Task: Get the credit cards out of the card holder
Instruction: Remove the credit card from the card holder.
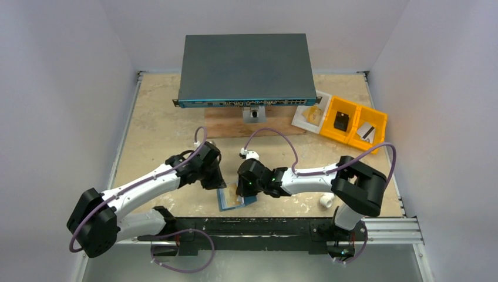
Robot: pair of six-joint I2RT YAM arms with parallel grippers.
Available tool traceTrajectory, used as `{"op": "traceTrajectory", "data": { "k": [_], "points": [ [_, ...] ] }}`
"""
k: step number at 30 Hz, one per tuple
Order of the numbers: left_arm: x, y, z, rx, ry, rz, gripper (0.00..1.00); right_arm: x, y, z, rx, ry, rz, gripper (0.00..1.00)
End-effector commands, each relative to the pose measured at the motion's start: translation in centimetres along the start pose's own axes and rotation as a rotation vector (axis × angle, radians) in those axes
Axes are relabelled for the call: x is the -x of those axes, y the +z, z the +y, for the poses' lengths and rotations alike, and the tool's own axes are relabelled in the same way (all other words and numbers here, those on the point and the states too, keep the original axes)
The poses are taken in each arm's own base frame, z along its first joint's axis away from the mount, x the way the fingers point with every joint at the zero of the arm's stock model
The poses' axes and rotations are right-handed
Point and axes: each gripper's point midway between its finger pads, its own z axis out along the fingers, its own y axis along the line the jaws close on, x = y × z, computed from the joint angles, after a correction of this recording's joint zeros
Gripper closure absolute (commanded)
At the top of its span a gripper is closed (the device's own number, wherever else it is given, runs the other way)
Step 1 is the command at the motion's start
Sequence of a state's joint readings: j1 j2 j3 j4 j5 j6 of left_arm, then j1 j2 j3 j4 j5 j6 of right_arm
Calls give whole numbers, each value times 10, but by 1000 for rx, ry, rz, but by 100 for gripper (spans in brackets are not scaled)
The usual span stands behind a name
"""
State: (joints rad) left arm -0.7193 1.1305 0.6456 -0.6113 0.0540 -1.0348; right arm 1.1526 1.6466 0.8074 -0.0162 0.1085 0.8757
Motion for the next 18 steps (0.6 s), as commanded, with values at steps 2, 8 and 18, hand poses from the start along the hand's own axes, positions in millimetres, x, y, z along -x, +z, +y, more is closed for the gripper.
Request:
{"op": "traceTrajectory", "data": {
  "k": [2,8,18],
  "points": [
    [5,6,-21,-16,42,5,91,-2,-1,2,80,70,16,97],
    [-3,37,-29,-17,37,74,96,4,-5,-2,104,104,-1,87],
    [-6,47,-18,39,49,88,97,29,-32,0,67,79,-78,66]
  ]
}}
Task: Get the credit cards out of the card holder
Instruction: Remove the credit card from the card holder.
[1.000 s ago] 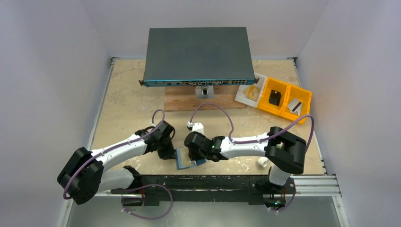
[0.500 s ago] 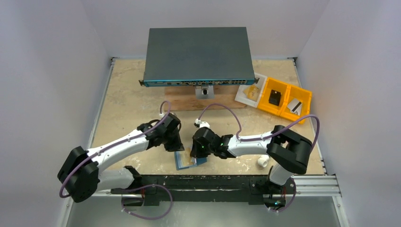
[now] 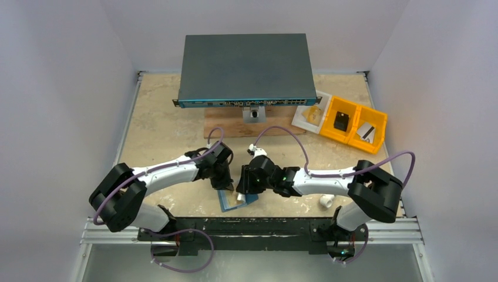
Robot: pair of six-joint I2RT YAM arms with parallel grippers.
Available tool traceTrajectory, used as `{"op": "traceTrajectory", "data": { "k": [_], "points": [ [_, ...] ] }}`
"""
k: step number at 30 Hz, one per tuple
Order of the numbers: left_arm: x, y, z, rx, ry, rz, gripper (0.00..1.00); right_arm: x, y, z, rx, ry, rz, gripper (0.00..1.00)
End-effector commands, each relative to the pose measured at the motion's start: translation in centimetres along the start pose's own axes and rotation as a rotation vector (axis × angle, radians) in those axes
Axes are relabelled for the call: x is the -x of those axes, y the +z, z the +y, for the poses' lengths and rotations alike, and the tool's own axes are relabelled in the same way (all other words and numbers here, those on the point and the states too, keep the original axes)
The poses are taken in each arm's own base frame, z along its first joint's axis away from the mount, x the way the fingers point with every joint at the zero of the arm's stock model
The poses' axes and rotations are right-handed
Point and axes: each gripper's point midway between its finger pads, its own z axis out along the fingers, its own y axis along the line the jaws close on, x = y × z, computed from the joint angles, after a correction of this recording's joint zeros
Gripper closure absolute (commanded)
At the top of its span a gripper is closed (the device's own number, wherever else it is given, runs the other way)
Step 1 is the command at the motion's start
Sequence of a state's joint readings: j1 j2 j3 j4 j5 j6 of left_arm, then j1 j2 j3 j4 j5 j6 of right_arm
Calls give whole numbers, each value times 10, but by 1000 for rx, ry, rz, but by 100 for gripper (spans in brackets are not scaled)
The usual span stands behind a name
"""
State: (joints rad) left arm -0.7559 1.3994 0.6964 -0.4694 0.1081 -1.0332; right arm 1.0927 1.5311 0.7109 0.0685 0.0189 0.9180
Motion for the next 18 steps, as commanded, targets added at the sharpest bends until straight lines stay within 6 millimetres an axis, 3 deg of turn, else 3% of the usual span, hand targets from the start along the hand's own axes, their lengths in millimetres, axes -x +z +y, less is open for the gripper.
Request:
{"op": "traceTrajectory", "data": {
  "k": [1,4,9,18],
  "points": [
    [4,3,0,14,22,-13,97,19,-11,-5,-75,-22,-65,67],
    [4,2,-2,9,31,-13,97,19,-11,-17,-145,-40,-61,69],
    [7,-5,-9,2,69,-18,97,21,-22,-23,-168,-37,-80,67],
    [8,-14,-27,-14,125,-19,97,19,-31,-38,-229,-26,-88,74]
  ]
}}
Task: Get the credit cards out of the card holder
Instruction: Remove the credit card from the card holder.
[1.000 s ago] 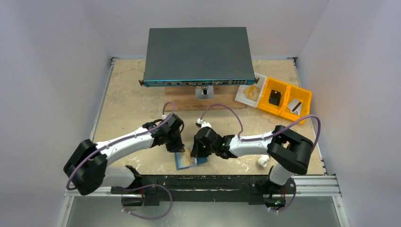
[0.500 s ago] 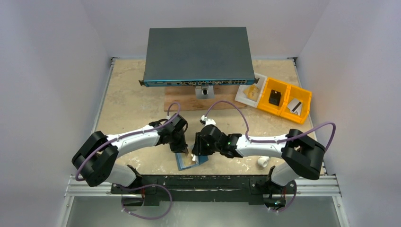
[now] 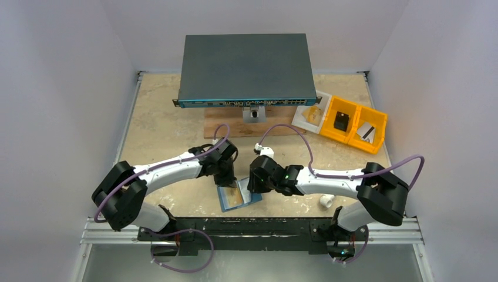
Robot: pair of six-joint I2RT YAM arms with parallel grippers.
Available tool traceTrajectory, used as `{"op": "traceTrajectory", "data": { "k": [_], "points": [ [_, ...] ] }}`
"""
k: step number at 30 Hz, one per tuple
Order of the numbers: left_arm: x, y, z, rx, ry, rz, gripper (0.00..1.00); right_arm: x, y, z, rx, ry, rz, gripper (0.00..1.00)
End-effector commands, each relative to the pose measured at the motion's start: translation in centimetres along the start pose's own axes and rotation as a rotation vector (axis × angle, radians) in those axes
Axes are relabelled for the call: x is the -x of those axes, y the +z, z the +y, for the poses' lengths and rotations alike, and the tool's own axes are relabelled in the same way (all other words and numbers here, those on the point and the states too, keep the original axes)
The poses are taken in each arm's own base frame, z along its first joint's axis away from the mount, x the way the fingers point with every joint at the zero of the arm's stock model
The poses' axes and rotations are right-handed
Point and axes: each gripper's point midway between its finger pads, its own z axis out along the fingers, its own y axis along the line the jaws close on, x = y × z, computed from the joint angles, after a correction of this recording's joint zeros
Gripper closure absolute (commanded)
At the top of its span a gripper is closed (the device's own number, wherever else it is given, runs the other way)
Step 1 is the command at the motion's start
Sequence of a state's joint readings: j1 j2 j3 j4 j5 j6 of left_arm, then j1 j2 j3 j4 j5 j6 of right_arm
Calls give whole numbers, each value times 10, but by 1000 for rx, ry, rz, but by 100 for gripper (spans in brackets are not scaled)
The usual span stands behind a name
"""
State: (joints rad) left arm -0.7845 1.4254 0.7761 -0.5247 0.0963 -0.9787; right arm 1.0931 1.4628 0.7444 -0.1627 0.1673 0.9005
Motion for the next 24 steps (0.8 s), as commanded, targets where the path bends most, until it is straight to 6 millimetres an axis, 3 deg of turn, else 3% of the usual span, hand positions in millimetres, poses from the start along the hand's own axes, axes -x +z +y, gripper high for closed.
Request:
{"op": "traceTrajectory", "data": {
  "k": [1,13,24],
  "points": [
    [6,-7,-14,-19,48,-21,97,10,-9,-9,-45,9,-51,75],
    [-1,-1,-38,-77,76,17,96,-13,2,-37,-113,-8,-9,91],
    [1,22,-59,-123,58,43,96,-22,11,-33,-126,-61,9,94]
  ]
}}
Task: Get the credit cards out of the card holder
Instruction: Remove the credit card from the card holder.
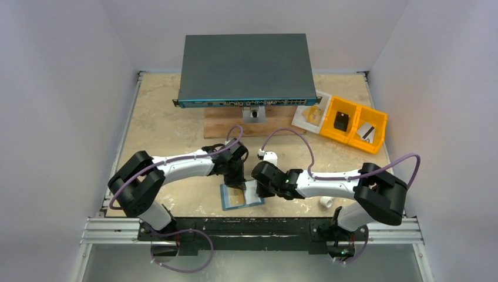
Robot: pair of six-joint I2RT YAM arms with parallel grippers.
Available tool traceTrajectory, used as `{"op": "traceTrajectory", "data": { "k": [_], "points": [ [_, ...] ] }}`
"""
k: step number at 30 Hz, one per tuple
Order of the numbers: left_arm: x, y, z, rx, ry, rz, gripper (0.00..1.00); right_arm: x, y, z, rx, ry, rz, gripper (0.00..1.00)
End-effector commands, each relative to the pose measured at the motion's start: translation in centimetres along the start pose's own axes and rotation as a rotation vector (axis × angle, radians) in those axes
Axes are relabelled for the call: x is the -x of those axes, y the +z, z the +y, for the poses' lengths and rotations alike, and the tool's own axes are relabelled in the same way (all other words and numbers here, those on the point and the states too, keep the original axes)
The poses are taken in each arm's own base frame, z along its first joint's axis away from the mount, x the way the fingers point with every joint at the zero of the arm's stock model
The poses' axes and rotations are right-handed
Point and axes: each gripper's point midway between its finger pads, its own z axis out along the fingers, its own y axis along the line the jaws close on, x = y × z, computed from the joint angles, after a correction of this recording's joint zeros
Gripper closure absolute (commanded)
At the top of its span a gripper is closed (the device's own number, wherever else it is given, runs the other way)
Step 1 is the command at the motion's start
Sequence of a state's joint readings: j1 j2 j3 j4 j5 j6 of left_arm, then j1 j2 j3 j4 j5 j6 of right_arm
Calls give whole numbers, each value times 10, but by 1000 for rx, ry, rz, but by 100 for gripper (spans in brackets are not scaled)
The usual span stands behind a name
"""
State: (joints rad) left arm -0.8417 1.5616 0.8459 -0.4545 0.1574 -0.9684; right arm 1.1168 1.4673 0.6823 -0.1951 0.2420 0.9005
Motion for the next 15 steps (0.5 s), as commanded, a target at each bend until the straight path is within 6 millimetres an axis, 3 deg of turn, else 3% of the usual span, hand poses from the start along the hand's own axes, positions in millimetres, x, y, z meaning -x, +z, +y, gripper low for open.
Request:
{"op": "traceTrajectory", "data": {
  "k": [1,7,15],
  "points": [
    [14,4,-28,-73,-7,-27,96,0,7,3,-14,-25,-6,94],
    [13,18,-16,-3,-52,-16,97,16,-7,14,11,-32,-38,92],
    [5,25,2,64,-73,12,97,59,-55,53,169,-2,-147,76]
  ]
}}
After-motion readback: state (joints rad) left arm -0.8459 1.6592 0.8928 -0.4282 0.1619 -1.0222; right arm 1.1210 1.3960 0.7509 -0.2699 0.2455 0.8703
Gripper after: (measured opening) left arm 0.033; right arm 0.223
